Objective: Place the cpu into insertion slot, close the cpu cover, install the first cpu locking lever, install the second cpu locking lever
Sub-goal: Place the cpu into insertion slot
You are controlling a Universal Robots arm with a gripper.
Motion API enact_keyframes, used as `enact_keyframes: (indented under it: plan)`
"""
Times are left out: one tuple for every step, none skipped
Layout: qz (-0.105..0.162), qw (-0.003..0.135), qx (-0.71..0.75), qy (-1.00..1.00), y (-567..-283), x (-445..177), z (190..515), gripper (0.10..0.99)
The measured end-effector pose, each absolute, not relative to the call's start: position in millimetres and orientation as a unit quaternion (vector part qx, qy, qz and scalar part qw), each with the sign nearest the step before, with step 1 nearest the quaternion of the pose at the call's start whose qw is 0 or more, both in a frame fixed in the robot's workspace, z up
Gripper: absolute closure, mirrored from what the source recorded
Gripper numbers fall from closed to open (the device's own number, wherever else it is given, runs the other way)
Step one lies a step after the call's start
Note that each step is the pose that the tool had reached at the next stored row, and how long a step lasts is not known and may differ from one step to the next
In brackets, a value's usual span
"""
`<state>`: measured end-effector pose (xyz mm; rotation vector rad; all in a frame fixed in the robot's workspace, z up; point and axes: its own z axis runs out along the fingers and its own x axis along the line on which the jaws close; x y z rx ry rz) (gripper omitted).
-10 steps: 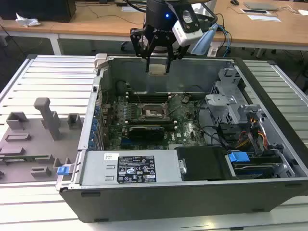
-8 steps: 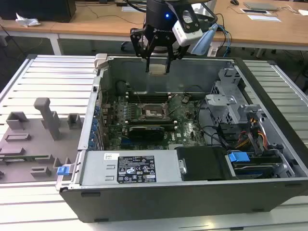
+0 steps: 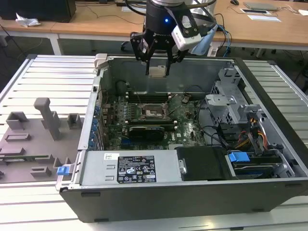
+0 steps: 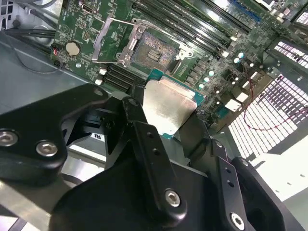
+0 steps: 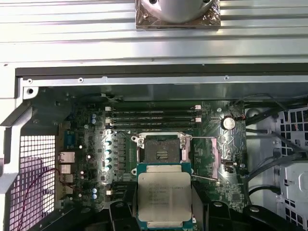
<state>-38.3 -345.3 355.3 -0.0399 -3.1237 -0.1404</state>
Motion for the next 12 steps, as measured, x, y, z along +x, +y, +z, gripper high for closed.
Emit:
enact_keyframes:
  plan:
    - [-0.045, 0.007, -0.013, -0.999, -345.3, -38.5, 351.8, 0.545]
    - [-0.045, 0.007, -0.013, -0.999, -345.3, -38.6, 349.9, 0.545]
    - [-0.045, 0.007, -0.013, -0.999, -345.3, -38.8, 347.8, 0.545]
    - [-0.045, 0.006, -0.013, -0.999, -345.3, -39.0, 345.1, 0.545]
    - [-0.045, 0.006, -0.013, -0.999, -345.3, -39.5, 340.2, 0.545]
    - [-0.045, 0.006, -0.013, -0.999, -345.3, -39.8, 337.0, 0.545]
    - [-0.045, 0.006, -0.013, -0.999, -345.3, -40.2, 333.7, 0.545]
    - [-0.045, 0.006, -0.013, -0.999, -345.3, -40.5, 331.6, 0.545]
    - [-0.045, 0.006, -0.013, -0.999, -345.3, -40.7, 329.6, 0.545]
    - [-0.045, 0.006, -0.013, -0.999, -345.3, -41.1, 325.3, 0.545]
    - [-0.045, 0.006, -0.013, -0.999, -345.3, -41.4, 322.2, 0.545]
    - [-0.045, 0.006, -0.013, -0.999, -345.3, -41.6, 320.2, 0.545]
